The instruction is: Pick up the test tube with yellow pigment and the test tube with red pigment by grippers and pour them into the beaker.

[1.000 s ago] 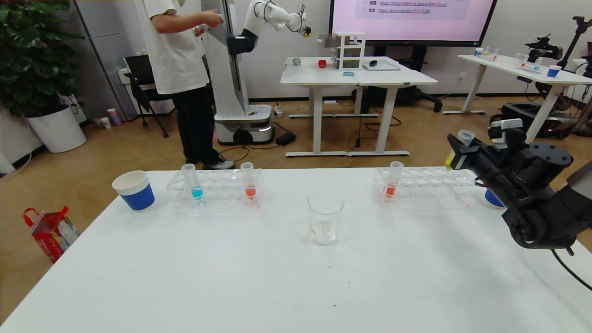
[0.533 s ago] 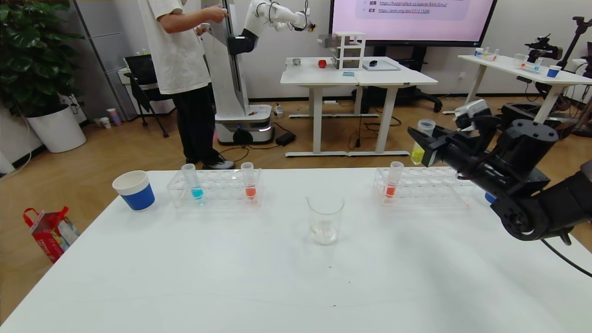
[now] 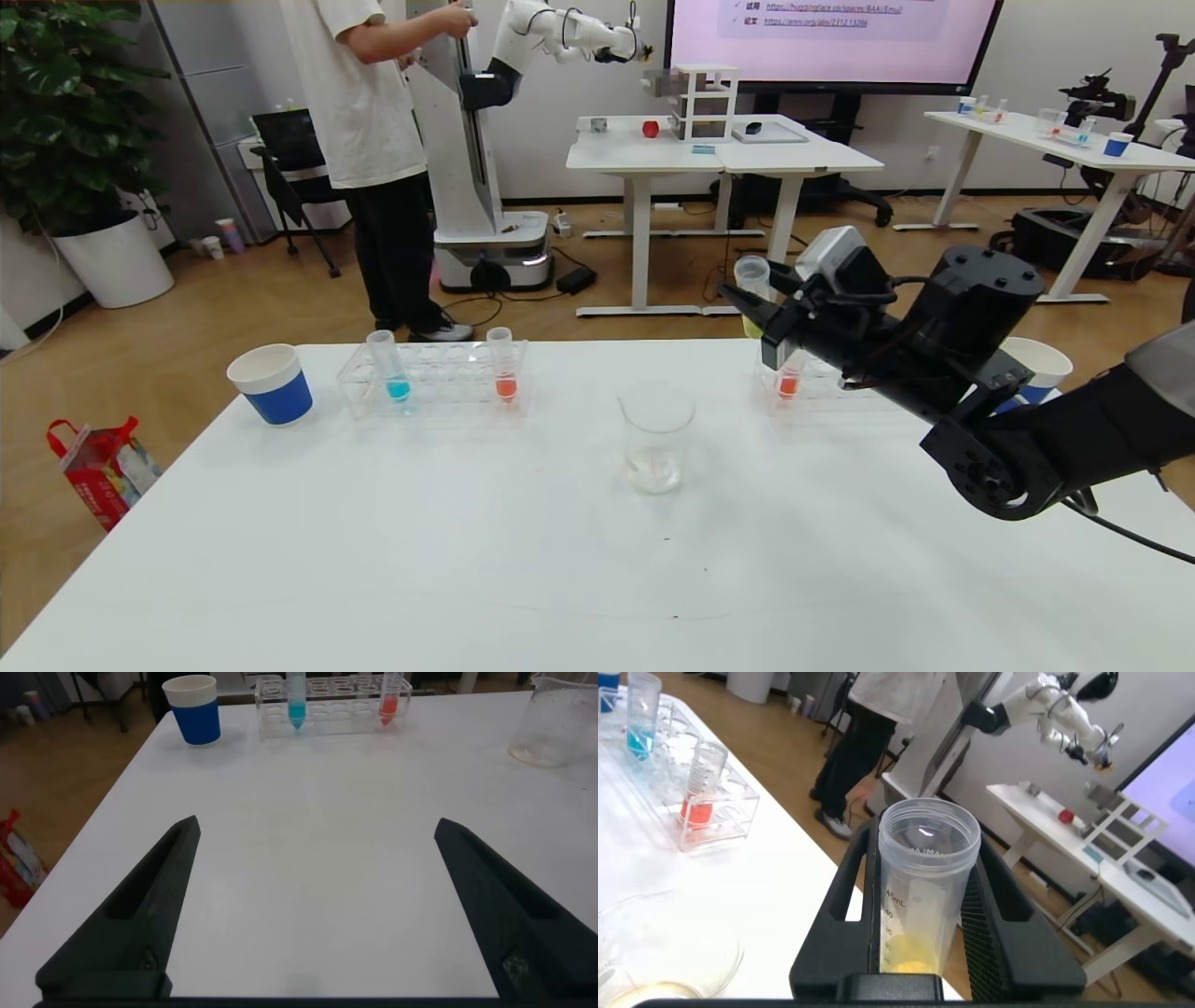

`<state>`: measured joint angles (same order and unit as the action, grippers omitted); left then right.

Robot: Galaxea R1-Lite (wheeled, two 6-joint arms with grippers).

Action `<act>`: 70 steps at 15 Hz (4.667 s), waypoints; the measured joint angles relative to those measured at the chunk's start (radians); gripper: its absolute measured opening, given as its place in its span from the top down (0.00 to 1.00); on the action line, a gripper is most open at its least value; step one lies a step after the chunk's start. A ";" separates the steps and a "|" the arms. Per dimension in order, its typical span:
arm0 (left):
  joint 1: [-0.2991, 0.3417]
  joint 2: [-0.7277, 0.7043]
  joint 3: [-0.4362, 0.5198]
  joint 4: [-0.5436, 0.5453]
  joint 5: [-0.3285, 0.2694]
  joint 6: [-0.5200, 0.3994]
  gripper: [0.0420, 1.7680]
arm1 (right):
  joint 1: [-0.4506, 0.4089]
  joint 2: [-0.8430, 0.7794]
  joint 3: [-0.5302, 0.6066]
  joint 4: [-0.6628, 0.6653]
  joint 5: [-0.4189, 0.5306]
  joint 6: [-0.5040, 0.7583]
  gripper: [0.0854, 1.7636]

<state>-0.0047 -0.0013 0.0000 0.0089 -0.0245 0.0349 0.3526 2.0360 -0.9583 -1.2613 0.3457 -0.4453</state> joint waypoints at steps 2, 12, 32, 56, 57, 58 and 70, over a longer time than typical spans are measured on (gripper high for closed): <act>0.000 0.000 0.000 -0.001 0.000 0.000 0.01 | 0.033 0.002 -0.002 0.003 -0.003 -0.101 0.75; 0.000 0.000 0.000 0.000 0.000 0.000 0.01 | 0.096 0.055 0.087 -0.093 0.047 -0.478 0.75; 0.000 0.000 0.000 -0.001 0.000 0.000 0.01 | 0.072 0.134 0.038 -0.087 0.065 -0.994 0.75; 0.000 0.000 0.000 -0.001 0.000 0.000 0.01 | 0.081 0.208 -0.027 -0.087 0.233 -1.232 0.75; 0.000 0.000 0.000 0.000 0.000 0.000 0.01 | 0.079 0.210 -0.030 -0.087 0.242 -1.232 0.75; 0.000 0.000 0.000 0.000 0.000 0.000 0.01 | 0.076 0.212 -0.031 -0.087 0.254 -1.233 0.75; 0.000 0.000 0.000 0.000 0.000 0.000 0.01 | 0.053 0.149 -0.053 -0.085 0.202 -0.986 0.75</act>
<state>-0.0047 -0.0013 0.0000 0.0085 -0.0245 0.0351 0.4051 2.1845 -1.0117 -1.3466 0.5479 -1.4313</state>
